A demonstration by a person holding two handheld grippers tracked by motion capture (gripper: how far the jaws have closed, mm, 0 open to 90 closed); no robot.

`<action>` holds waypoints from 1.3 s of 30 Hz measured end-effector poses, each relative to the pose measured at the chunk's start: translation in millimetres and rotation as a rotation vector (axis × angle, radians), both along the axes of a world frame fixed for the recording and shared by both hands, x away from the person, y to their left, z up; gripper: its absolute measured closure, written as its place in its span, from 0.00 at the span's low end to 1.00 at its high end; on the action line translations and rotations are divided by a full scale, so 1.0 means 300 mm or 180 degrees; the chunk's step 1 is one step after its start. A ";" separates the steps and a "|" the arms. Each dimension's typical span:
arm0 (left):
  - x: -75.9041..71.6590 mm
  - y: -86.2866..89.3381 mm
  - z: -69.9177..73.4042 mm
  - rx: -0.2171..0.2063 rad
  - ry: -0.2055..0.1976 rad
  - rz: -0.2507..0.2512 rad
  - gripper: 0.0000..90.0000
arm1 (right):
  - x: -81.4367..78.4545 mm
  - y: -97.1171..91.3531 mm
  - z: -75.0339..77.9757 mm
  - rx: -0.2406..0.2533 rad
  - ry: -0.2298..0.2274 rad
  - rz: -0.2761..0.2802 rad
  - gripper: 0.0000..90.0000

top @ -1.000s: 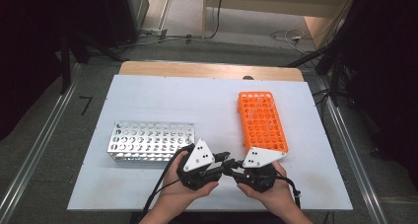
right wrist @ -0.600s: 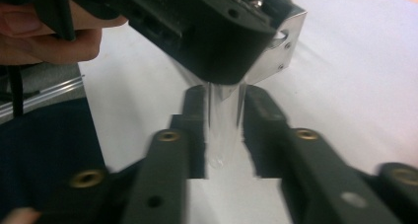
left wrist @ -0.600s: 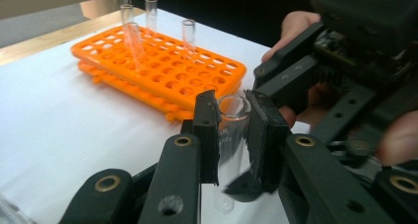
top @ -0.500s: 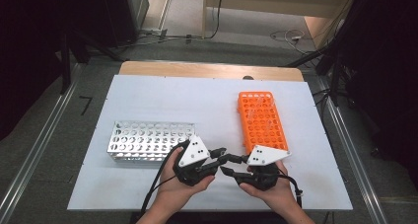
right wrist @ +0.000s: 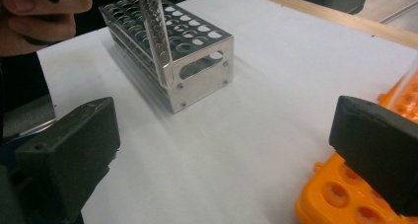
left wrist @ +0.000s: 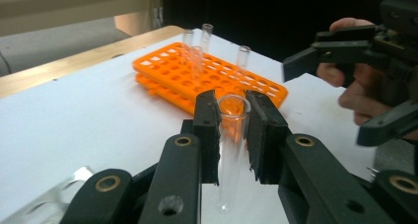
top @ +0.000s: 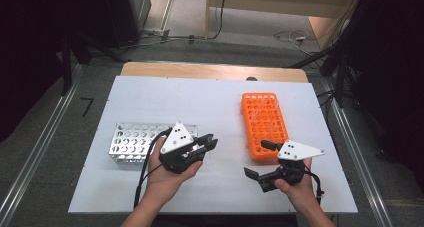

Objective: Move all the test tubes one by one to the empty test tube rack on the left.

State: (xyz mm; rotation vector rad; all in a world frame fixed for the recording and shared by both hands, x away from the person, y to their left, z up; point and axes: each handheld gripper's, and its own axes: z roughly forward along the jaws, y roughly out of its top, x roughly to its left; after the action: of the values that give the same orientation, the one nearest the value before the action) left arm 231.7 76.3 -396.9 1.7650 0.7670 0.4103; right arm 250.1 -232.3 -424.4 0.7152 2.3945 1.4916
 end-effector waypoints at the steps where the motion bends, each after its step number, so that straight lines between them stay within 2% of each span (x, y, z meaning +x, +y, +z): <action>1: 0.005 0.010 0.002 0.0013 -0.0008 0.0025 0.85 | 0.000 0.000 0.000 0.0000 0.0000 0.0000 0.00; 9: 0.067 0.090 0.018 0.0045 -0.0050 0.0282 0.85 | 0.038 -0.093 0.004 0.0056 -0.0014 -0.0249 0.00; 17: 0.134 0.159 0.040 0.0007 -0.0098 0.0504 0.85 | 0.057 -0.137 -0.001 0.0074 0.0014 -0.0343 0.00; 24: 0.187 0.167 0.027 0.0036 -0.0089 0.0603 0.85 | 0.068 -0.159 -0.005 0.0078 0.0019 -0.0389 0.00; 30: 0.217 0.155 -0.002 0.0106 -0.0074 0.0669 0.85 | 0.069 -0.165 -0.007 0.0075 0.0026 -0.0409 0.00; 39: 0.233 0.143 -0.046 0.0197 -0.0023 0.0702 0.85 | 0.072 -0.169 -0.009 0.0072 0.0026 -0.0418 0.00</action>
State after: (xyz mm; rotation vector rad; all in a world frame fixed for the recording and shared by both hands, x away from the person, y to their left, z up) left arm 301.6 119.4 -410.8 1.7408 0.9569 0.5929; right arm 271.7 -282.9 -427.2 0.8672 2.2911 1.4676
